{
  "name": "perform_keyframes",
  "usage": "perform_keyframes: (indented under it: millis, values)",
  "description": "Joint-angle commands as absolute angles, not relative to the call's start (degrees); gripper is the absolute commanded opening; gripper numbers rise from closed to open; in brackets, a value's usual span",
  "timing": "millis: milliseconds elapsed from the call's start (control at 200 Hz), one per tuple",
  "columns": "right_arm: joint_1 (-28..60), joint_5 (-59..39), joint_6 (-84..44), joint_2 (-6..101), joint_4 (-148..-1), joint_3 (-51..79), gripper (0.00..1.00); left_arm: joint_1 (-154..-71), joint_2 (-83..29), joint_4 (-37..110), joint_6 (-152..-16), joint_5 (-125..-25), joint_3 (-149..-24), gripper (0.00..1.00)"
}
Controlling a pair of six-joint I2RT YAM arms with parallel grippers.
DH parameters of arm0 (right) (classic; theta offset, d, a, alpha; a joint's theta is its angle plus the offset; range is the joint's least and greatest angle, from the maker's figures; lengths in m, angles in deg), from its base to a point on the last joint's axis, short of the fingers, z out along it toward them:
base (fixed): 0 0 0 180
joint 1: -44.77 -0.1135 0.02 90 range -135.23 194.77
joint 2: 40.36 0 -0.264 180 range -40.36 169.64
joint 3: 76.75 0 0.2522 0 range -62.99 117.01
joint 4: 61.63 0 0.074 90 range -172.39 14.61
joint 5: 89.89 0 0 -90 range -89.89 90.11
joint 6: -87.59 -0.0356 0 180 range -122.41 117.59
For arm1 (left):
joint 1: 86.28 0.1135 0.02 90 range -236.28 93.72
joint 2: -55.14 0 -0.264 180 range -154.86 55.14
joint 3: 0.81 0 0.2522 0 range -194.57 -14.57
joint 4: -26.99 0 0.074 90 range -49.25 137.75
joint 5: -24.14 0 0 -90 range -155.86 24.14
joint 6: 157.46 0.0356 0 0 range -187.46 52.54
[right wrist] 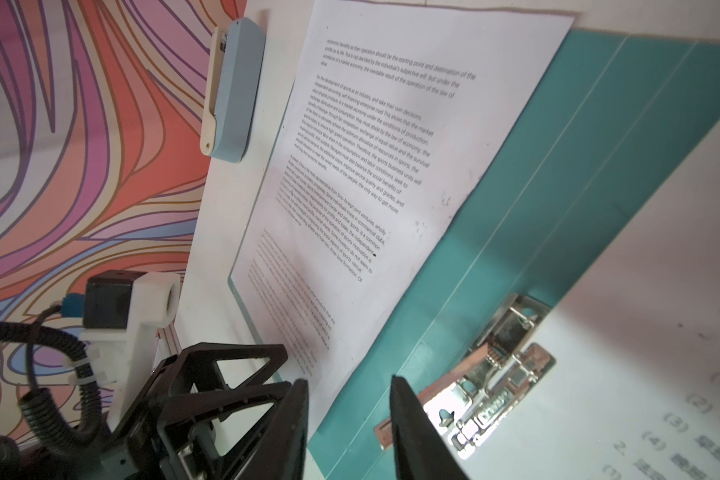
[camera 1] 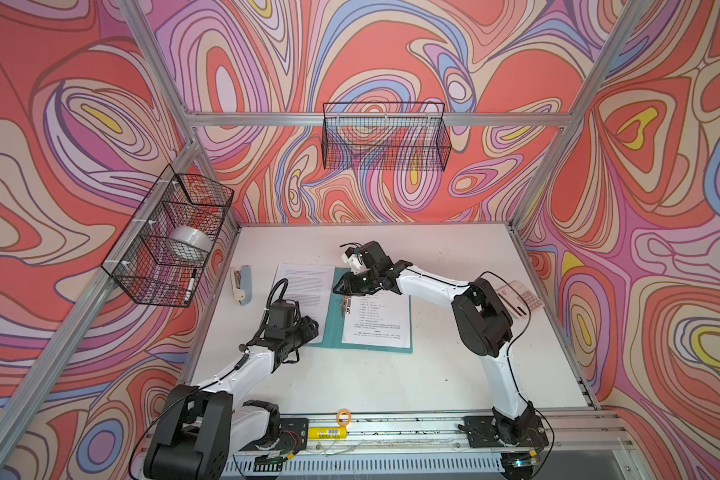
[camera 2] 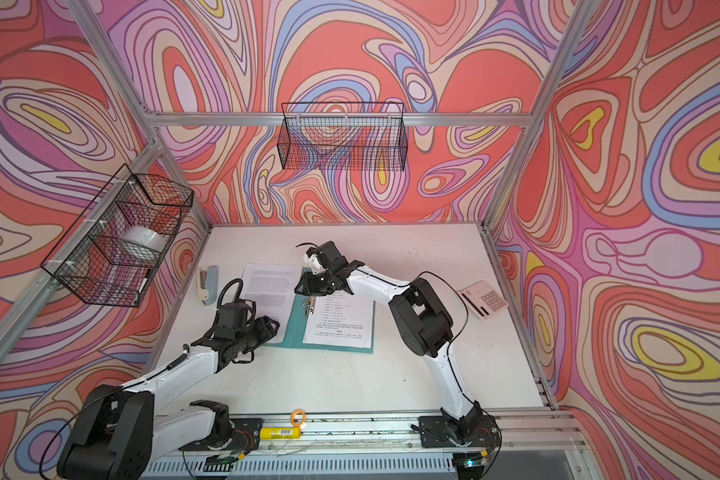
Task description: Put the files into the folder
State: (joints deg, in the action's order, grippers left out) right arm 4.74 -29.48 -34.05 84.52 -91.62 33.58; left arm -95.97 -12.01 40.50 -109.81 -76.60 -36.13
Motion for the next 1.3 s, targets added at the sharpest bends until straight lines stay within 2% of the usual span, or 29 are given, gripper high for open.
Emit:
perform_keyframes:
  millis: [0, 285, 721, 821, 1292]
  values:
    - [4.69, -26.40, -34.83, 79.74, -91.08, 32.36, 0.34, -95.69, -12.18, 39.75, -111.24, -77.37, -34.60, 0.59]
    - [4.69, -21.02, -41.47, 73.71, -94.03, 29.17, 0.34, -95.77, -10.82, 34.14, -117.12, -76.89, -29.84, 0.57]
    - [4.69, -23.51, -58.79, 71.23, -81.55, 15.97, 0.33, -97.88, -3.74, 36.70, -119.28, -72.54, -27.21, 0.57]
    - [4.69, -23.75, -63.43, 72.30, -80.40, 15.26, 0.29, -97.88, -4.42, 36.38, -118.82, -73.12, -27.47, 0.57]
    - [4.64, -27.99, -77.66, 75.79, -64.67, 8.92, 0.21, -97.88, -4.80, 36.83, -117.74, -73.68, -27.63, 0.57]
